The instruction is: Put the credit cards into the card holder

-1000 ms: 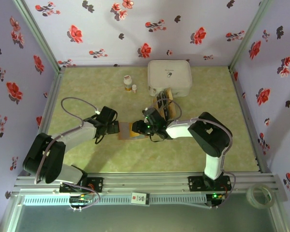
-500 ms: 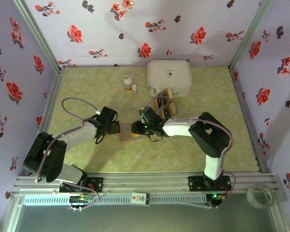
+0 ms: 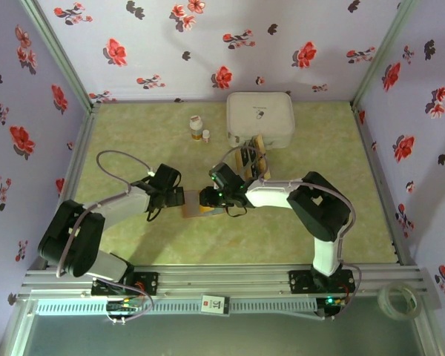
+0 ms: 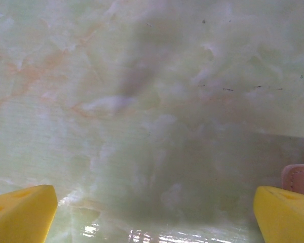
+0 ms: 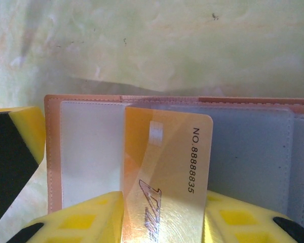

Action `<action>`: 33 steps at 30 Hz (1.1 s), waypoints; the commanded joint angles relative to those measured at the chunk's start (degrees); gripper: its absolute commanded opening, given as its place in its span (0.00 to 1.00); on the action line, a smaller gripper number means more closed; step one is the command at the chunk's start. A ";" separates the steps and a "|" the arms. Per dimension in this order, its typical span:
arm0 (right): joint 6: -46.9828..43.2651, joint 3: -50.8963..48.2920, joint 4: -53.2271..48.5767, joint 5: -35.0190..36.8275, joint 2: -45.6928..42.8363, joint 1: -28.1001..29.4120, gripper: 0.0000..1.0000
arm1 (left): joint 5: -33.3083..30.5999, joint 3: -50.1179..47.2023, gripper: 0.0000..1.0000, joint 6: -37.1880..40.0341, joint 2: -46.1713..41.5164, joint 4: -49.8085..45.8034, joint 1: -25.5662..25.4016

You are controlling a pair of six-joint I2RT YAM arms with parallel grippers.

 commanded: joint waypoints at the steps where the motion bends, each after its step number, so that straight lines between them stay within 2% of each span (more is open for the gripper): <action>1: -2.91 2.51 -5.69 2.92 0.23 0.45 0.40 | 0.16 0.02 1.00 -1.00 0.85 0.22 0.18; 16: -3.83 3.34 -8.09 4.28 -0.98 0.54 0.41 | 0.29 0.32 1.00 -0.79 1.20 0.06 0.00; 33: -5.15 7.89 -12.09 4.11 2.20 2.40 0.41 | 0.84 0.91 1.00 -0.66 2.65 0.64 -0.28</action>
